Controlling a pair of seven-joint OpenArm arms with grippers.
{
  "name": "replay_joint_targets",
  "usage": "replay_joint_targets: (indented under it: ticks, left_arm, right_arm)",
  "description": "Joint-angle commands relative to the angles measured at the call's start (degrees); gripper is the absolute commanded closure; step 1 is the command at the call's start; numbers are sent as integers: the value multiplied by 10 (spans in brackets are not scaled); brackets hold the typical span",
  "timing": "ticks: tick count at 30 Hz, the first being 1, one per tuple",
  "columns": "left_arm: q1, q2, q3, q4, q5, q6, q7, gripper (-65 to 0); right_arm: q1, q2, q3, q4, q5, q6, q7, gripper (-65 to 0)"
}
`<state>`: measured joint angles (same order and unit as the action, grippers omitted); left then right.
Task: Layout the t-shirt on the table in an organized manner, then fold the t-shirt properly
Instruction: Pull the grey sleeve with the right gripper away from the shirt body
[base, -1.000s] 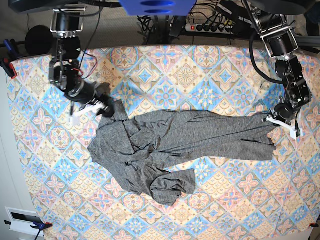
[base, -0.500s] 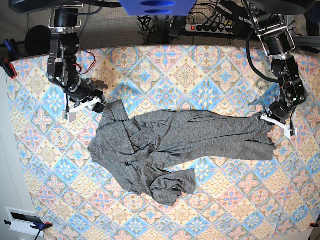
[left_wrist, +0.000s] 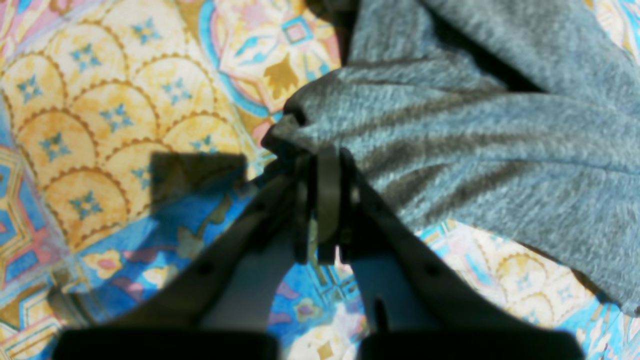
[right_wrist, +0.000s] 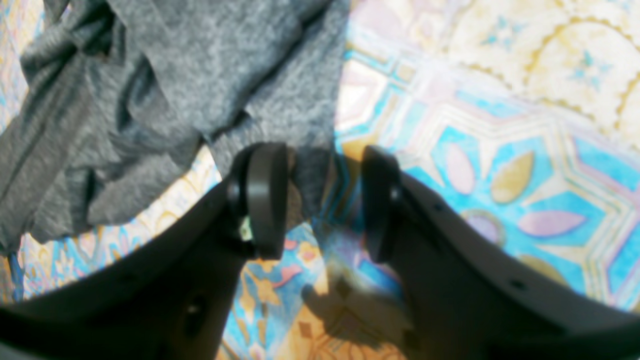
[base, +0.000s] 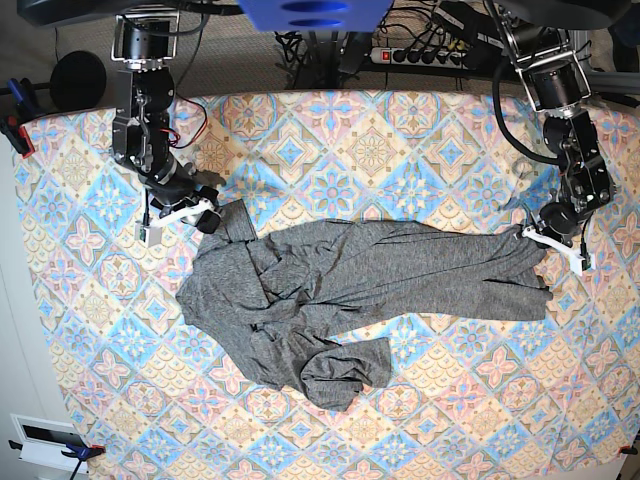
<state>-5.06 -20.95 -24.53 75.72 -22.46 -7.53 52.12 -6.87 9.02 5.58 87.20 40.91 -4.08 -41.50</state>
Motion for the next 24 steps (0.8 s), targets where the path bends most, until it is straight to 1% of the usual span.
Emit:
replay_joint_targets:
  ticks: [1, 4, 9, 13, 19, 20, 21, 22, 24]
  left_arm:
    - [-9, -10, -3, 11, -4, -1, -10, -24]
    - [-9, -10, -3, 11, -4, -1, -10, -24]
    - [-10, -10, -3, 11, -4, -1, -10, -24]
    - [-11, -10, -3, 11, -4, -1, -10, -24]
    - [-12, -10, -3, 11, -4, -1, -10, -24]
    - [-12, -10, -3, 11, -4, -1, -10, -24]
    - [-12, -10, -3, 11, -4, -1, -10, -24]
    - [-12, -10, -3, 11, -4, -1, -10, -24]
    - [-12, -10, -3, 11, -4, -1, -10, -24]
  right_arm:
    - [-4, -11, -4, -6, -2, -5, -36, -238]
    - [-3, -19, -4, -9, -2, -5, -36, -238]
    - [-3, -19, -8, -10, -2, -5, -36, -238]
    - [-3, -19, -47, -10, -2, -5, -36, -236]
    - [-3, -19, -74, -9, -2, -5, -36, -231]
    - [-3, -19, -78, -6, -2, -5, -36, -215]
    - [-4, -19, -84, -4, -2, -5, -36, -178]
    - [-6, -19, -88, -3, -2, -5, -36, -130]
    - [-7, -19, -90, 0, -2, -5, -36, 0]
